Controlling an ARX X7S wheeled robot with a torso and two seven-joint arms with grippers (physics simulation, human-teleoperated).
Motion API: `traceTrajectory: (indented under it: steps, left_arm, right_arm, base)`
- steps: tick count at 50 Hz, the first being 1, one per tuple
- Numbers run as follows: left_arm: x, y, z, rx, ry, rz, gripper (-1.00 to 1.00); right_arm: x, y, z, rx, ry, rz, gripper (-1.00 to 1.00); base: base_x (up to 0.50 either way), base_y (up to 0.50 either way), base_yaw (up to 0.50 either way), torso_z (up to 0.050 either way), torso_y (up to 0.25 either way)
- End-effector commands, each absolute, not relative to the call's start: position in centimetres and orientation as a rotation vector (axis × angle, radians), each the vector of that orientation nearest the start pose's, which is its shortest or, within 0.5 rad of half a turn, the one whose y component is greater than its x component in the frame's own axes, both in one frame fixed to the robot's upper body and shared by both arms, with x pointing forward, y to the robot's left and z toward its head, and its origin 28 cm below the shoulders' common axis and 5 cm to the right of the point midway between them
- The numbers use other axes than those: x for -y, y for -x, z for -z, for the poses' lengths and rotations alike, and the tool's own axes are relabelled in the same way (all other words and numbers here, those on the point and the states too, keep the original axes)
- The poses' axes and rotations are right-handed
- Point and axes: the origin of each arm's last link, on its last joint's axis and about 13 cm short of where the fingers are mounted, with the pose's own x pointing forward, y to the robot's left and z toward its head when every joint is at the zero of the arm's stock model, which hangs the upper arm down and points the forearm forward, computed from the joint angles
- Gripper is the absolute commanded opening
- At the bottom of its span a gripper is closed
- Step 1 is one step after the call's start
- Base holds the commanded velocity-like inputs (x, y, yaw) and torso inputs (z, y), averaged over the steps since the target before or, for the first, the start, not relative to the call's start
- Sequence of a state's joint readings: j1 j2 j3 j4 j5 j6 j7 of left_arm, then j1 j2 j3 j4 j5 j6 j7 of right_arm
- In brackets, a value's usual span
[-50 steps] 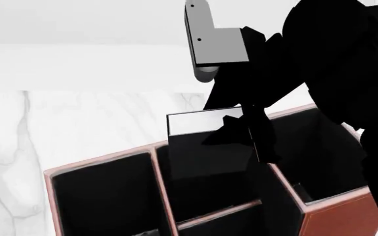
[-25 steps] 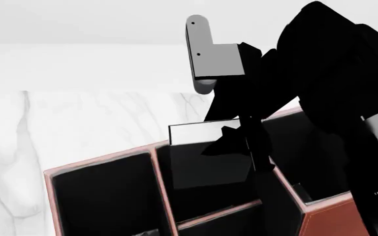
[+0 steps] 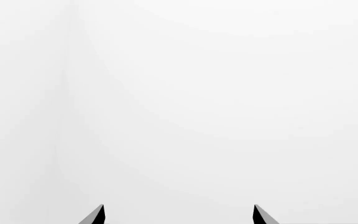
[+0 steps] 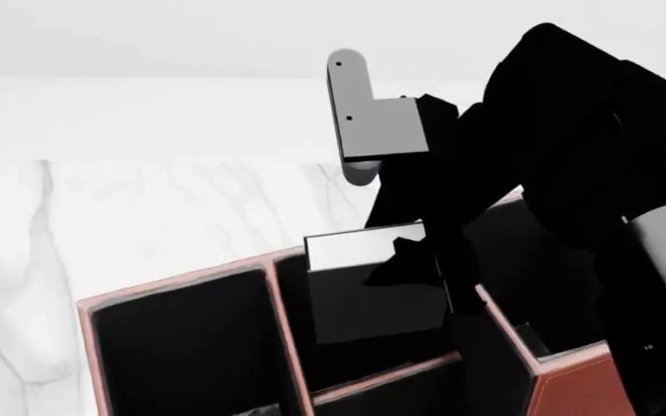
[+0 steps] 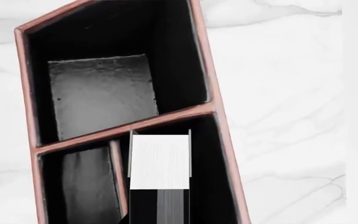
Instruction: Pick up the book and place it in the front compartment of the caddy.
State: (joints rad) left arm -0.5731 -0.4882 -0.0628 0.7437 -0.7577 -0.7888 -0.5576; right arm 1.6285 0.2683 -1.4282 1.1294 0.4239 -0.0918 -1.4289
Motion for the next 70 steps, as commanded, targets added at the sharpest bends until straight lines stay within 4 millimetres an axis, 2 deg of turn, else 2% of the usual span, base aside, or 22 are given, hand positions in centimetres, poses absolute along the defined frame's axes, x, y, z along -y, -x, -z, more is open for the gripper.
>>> traceTrajectory:
  steps: [1,30,70]
  left_arm:
    - [-25.3,-22.9,-24.5,0.432,0.07,-0.118,1.0]
    - [-25.3,-22.9,-24.5,0.431,0.071,-0.12,1.0]
    - [-25.3,-22.8,-24.4,0.428,0.072,-0.121,1.0]
  right_arm:
    - [13.7,-43.6,-31.3,-0.434,1.048,-1.465,-1.0]
    - [13.5,-43.9,-30.5,-0.414,1.123,-1.496,-1.0]
    - [13.0,-44.1,-29.2,-0.425,1.08,-1.53,-1.0]
  base:
    - [0.0,0.0,0.0,0.0,0.0]
    - [0.0,0.0,0.0,0.0,0.001]
    - [0.0,0.0,0.0,0.001,0.001]
